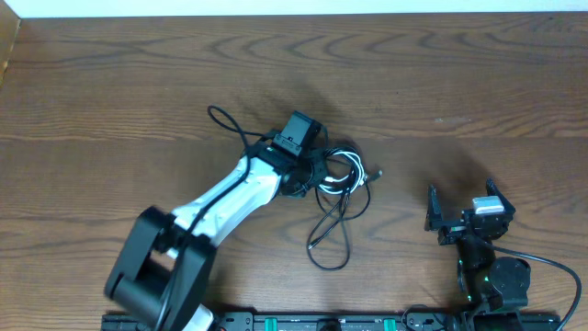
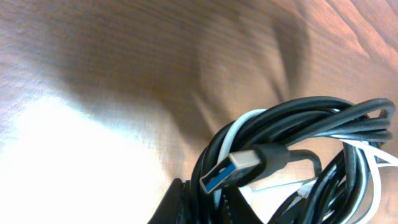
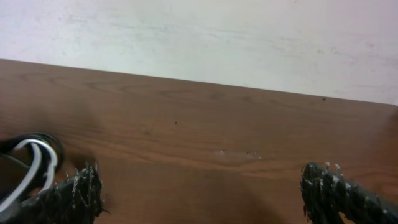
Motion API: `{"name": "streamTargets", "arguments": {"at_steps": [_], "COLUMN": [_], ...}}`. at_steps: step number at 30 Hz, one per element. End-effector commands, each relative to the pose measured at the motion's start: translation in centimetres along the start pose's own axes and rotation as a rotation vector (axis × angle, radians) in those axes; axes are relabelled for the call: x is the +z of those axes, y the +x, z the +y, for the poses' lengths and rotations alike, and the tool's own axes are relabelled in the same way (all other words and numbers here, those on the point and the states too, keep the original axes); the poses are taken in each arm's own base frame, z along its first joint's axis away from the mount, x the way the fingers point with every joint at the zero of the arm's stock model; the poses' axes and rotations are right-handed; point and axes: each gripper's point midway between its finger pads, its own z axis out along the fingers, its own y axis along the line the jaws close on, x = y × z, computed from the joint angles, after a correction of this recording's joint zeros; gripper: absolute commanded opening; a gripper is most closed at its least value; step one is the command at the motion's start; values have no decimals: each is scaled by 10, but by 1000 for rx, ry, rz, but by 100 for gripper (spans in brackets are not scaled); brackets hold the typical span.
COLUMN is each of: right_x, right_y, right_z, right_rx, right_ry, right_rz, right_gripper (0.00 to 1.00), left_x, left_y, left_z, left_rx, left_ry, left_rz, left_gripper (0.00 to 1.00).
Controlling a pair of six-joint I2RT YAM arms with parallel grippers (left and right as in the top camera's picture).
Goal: Untangle cables
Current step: 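Lower the left gripper onto the black-and-white cable bundle and grasp it, then move the right gripper toward the bundle held by the left gripper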
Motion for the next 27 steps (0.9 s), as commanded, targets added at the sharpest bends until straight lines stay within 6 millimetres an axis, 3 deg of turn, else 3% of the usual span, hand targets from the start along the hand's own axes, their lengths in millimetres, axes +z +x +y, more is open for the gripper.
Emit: {"name": "streamTargets", "arguments": {"at_steps": [1, 16, 27], "right_x": [0, 0, 0], "right_y": [1, 1, 1], "right_z": [1, 1, 1], "right_rx": [1, 1, 1], "right_ry": [-2, -2, -2], "right_rz": [1, 1, 1], "right_gripper": [99, 99, 99], "left_x": [-20, -66, -79], "left_y": [2, 8, 8], "left_z": [-12, -22, -26], "left_rx": [130, 334, 459], "left_ry": [53, 104, 118], "left_rz": [-4, -58, -89], "left_gripper": [8, 8, 8]}}
